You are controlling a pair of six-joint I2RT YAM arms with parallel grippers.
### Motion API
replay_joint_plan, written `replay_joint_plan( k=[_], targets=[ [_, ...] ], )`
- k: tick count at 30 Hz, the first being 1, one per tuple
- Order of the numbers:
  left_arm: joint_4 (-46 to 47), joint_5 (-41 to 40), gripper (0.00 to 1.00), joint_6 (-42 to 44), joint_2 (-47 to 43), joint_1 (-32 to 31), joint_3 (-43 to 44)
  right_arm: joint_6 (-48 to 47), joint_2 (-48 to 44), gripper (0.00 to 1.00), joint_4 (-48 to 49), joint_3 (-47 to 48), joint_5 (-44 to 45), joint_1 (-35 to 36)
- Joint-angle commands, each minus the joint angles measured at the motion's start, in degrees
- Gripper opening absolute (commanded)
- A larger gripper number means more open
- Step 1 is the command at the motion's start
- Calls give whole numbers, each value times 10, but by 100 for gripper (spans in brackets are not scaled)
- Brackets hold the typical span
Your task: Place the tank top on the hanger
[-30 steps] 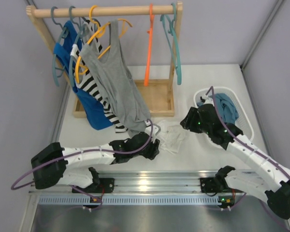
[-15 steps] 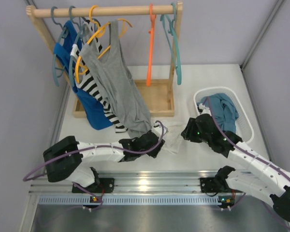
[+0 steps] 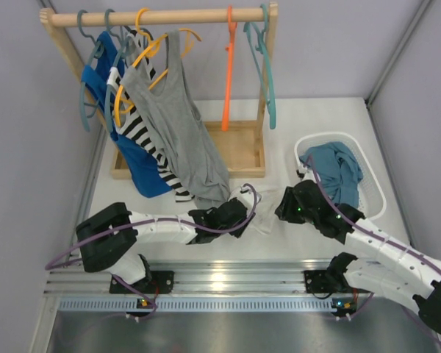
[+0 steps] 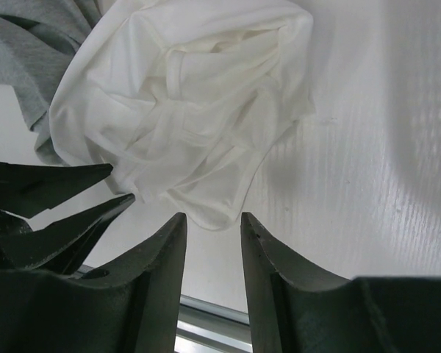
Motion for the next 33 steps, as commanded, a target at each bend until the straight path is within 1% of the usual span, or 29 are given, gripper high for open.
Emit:
replay_joint_plan(
  k=[1,4,7,8,10,13,15,17,18,21,26,28,33],
  targets=[
    [23,-15,38,10,5,-3,24,0,-3,36,12,1,22,23],
    [11,-31,31,8,8,-2,28,0,4,33,11,0,38,39],
    [7,-33,20,7,4,-2,24,0,11,33,18,1,46,53],
    [4,-32,11,7,2,-3,25,0,13,33,20,1,49,57],
    [-8,-37,1,1,-7,-2,27,-5,18,34,26,0,56,71],
    [-28,-42,0,-16,-22,-2,38,-23,30,36,56,-10,70,101],
    [-57,-41,0,-37,-31,5,52,-29,44,37,85,-22,79,122],
    [-83,-37,0,-55,-35,12,68,-36,74,38,104,-28,88,137],
    [-97,-23,0,-90,-41,29,79,-42,106,38,134,-30,101,168],
    [-105,0,0,-109,-41,41,85,-45,142,38,156,-29,105,187],
    [-111,28,0,-119,-30,49,88,-46,212,40,170,-9,139,224],
    [-116,31,0,-121,-24,49,87,-42,228,42,169,1,145,236],
    [-114,50,0,-126,-25,50,78,-43,246,43,182,6,160,240]
  ],
)
